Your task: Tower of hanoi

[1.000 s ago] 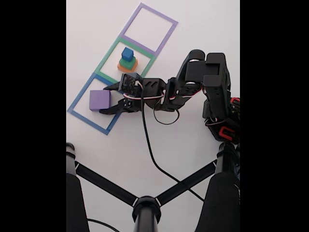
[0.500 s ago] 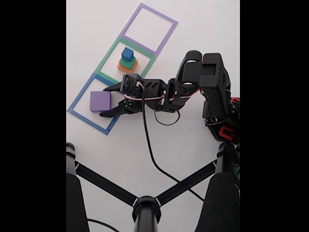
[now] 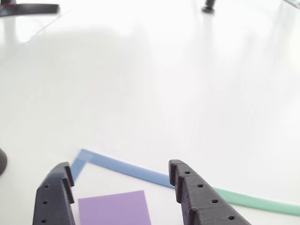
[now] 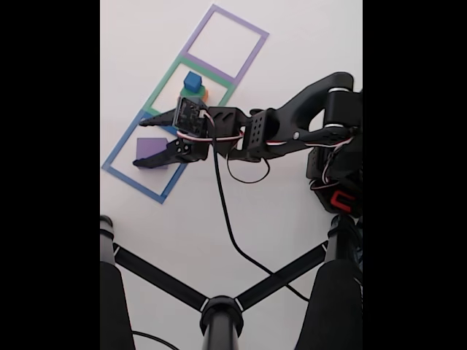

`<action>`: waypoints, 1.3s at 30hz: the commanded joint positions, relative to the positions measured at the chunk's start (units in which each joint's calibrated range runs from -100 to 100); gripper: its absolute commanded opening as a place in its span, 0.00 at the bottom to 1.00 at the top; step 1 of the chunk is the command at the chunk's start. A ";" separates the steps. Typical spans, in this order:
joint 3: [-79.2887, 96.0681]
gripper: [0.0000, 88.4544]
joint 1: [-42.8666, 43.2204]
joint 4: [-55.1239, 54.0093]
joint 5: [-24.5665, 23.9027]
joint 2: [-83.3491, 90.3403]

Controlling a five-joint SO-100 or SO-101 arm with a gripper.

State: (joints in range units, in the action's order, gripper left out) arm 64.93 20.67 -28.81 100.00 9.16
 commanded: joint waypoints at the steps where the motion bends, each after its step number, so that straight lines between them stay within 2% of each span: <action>1: -1.27 0.13 -2.03 26.26 0.00 21.77; 4: -4.73 0.01 -2.87 42.61 0.00 30.74; 9: -20.54 0.00 -5.61 73.61 0.00 38.28; 14: -43.07 0.00 -8.66 99.11 0.00 37.63; 19: -60.52 0.00 -13.77 114.81 0.00 35.79; 25: -72.60 0.00 -21.85 125.41 0.00 34.83; 31: -71.97 0.00 -24.29 125.66 0.00 34.99; 39: -57.52 0.17 -24.83 117.16 0.00 38.60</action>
State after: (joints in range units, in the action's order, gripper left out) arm 1.39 -3.15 93.98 100.00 45.04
